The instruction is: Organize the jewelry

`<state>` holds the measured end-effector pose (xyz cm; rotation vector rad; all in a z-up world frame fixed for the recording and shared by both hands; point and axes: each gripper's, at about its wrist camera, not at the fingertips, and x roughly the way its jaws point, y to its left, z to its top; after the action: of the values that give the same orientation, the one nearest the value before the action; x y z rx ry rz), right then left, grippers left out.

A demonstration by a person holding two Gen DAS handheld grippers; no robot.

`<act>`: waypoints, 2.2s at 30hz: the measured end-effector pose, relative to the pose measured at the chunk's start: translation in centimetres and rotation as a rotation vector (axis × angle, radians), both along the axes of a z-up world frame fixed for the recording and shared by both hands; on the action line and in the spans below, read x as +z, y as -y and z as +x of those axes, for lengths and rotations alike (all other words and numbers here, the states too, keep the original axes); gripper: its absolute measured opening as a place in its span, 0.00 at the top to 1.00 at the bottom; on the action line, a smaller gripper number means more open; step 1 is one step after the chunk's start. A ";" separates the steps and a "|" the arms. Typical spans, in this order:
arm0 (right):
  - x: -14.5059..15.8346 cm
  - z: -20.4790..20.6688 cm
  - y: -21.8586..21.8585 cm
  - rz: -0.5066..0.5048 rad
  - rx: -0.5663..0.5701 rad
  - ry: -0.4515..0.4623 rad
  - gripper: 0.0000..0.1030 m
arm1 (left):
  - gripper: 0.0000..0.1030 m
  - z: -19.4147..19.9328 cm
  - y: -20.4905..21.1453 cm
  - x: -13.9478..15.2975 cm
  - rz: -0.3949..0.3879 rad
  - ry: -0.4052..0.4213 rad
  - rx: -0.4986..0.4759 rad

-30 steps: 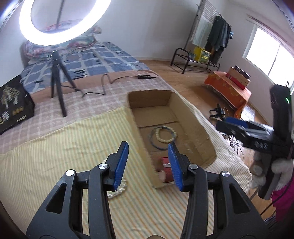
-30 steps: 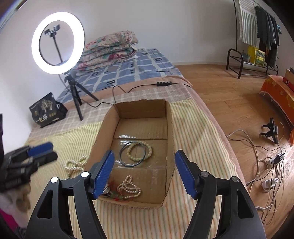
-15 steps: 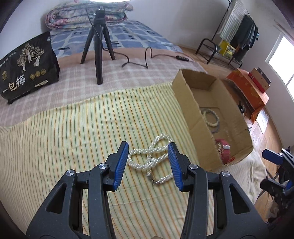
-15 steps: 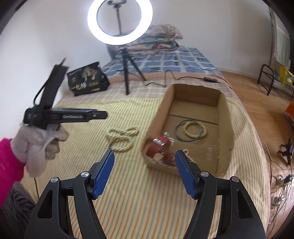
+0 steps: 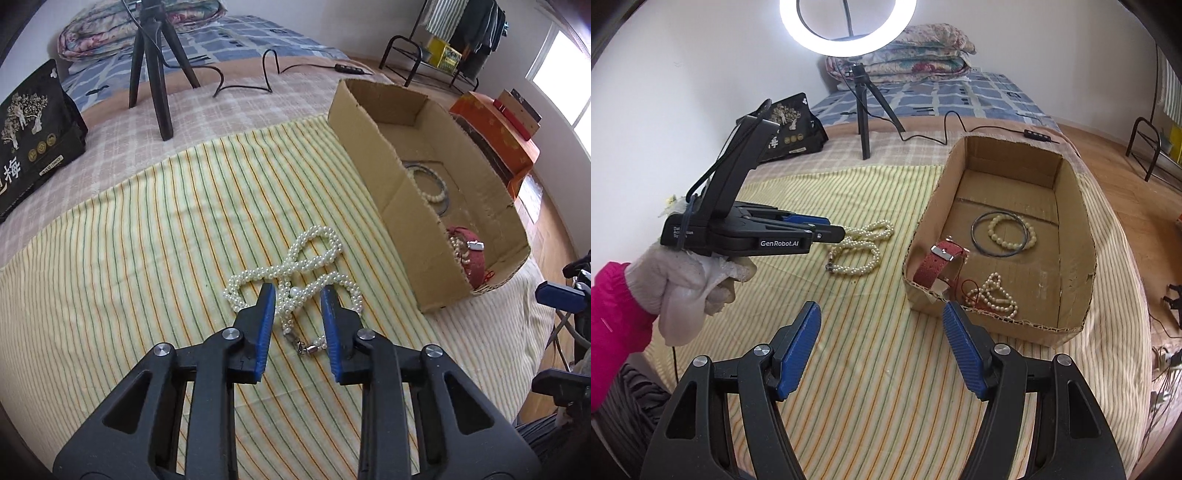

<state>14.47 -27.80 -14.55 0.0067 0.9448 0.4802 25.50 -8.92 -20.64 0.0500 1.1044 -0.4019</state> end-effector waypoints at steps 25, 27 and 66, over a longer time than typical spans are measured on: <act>-2.1 -0.3 -2.1 0.029 0.055 -0.096 0.34 | 0.94 1.5 -0.3 -1.0 0.029 0.032 0.043; -2.3 -0.4 -2.5 0.026 0.070 -0.099 0.34 | 0.94 1.6 -1.0 -1.0 0.053 0.040 0.057; -6.2 8.6 -11.8 -0.107 0.033 -0.079 0.72 | 0.94 -4.7 -14.6 0.8 0.034 0.021 0.148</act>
<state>23.12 -15.97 -20.73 -0.0868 1.0489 0.4621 20.78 5.72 -19.79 0.0025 1.0869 -0.2498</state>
